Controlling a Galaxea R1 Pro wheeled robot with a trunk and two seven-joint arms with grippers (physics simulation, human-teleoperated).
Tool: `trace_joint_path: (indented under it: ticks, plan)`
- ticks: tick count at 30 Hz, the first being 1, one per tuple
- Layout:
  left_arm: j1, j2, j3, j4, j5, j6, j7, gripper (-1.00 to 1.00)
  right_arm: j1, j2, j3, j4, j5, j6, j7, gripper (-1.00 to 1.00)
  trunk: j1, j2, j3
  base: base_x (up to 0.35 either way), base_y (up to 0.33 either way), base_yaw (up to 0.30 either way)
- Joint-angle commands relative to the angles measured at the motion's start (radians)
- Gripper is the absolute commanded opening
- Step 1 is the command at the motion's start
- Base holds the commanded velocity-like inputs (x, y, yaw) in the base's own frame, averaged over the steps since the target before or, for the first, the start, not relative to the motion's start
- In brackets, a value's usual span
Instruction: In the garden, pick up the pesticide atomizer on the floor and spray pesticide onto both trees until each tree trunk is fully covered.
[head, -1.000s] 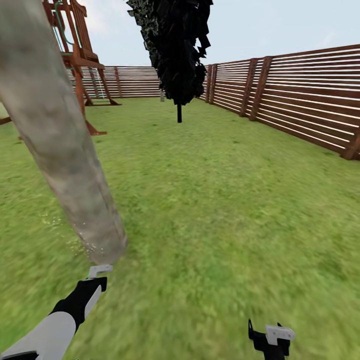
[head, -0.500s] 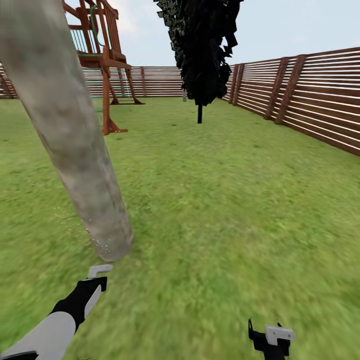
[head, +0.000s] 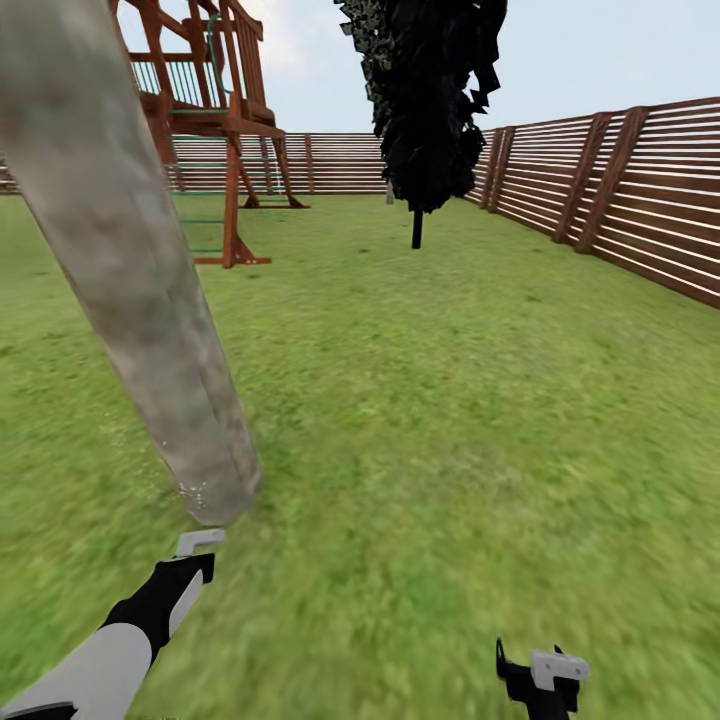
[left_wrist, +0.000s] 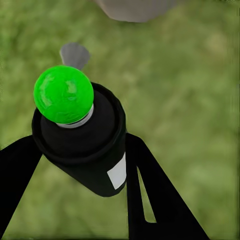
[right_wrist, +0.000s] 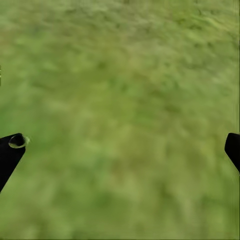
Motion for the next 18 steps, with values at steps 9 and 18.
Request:
trace_joint_path:
  ticks: [9, 18]
  plan:
    - [0.0, -0.001, 0.0, 0.0, -0.001, 0.0, 0.0, -1.0, 0.0, 0.0, 0.0, 0.0, 0.0, 0.0, 0.001, 1.0, 0.0, 0.0, 0.0, 0.131, -0.254, 0.276]
    - [0.0, -0.003, 0.002, -0.005, 0.005, -0.002, 0.0, -1.0, 0.0, 0.0, 0.0, 0.0, 0.0, 0.0, 0.0, 1.0, 0.0, 0.0, 0.0, 0.104, -0.173, 0.263]
